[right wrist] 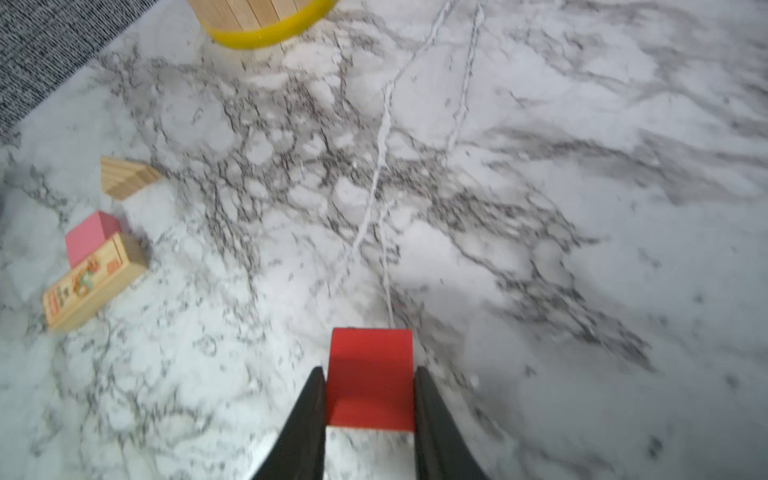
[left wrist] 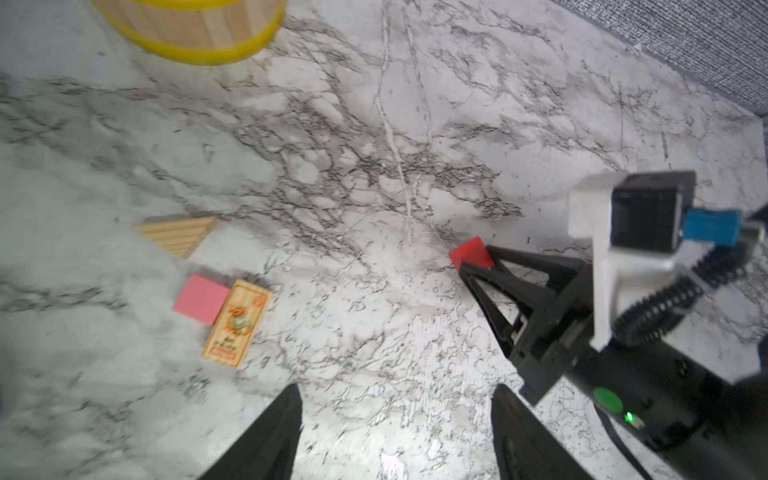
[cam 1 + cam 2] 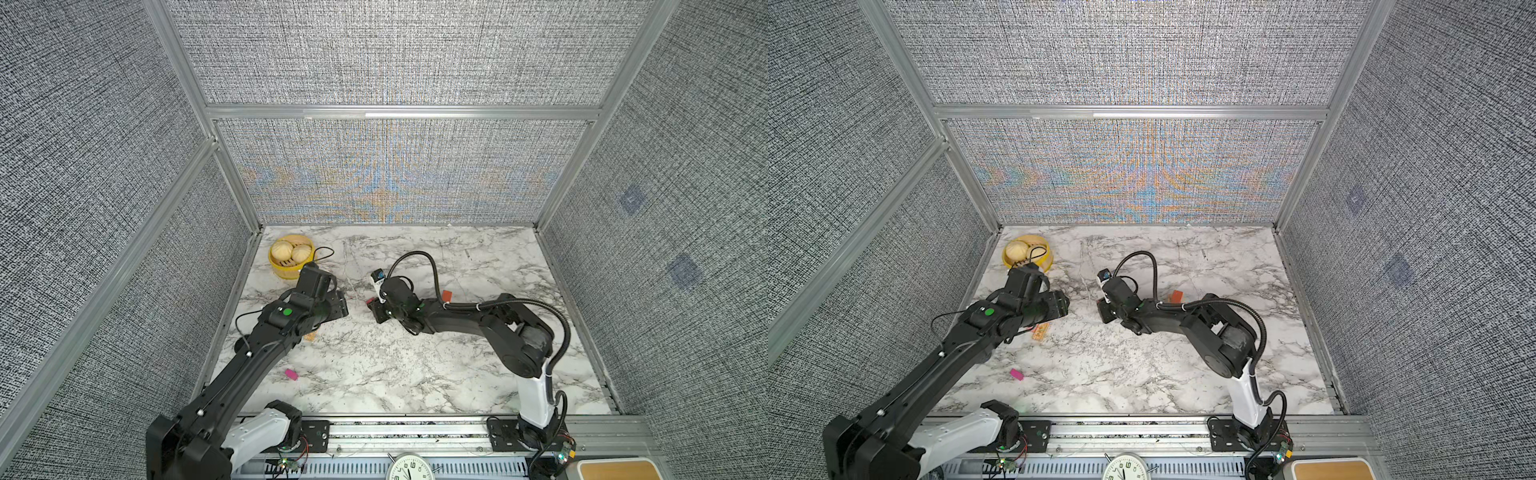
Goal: Build the wood block tower
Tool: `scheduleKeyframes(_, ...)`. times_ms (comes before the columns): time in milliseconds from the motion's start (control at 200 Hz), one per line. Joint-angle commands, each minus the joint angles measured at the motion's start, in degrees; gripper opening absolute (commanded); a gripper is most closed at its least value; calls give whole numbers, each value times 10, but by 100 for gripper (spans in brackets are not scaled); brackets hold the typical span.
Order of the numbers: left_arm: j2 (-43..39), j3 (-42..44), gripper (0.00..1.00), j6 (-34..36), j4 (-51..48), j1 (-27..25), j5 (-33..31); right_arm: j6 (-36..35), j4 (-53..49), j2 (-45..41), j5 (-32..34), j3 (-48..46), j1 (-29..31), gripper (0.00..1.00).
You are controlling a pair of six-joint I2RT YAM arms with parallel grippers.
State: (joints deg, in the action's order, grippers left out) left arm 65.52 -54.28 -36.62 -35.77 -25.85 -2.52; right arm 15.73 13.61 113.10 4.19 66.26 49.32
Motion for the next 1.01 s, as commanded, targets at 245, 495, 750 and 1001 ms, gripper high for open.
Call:
scheduleKeyframes(245, 158, -64, 73, 2, 130, -8, 84, 22, -52, -129, 63, -148, -11, 24)
scheduleKeyframes(495, 206, -91, 73, -3, 169, -11, 102, 28, -122, -148, 66, -157, -11, 36)
scheduleKeyframes(750, 216, -106, 73, 5, 171, -11, 105, 29, -182, -129, 61, -133, -12, 48)
scheduleKeyframes(1001, 200, -102, 73, 13, 166, -10, 97, 24, -238, -123, 41, -99, -14, 50)
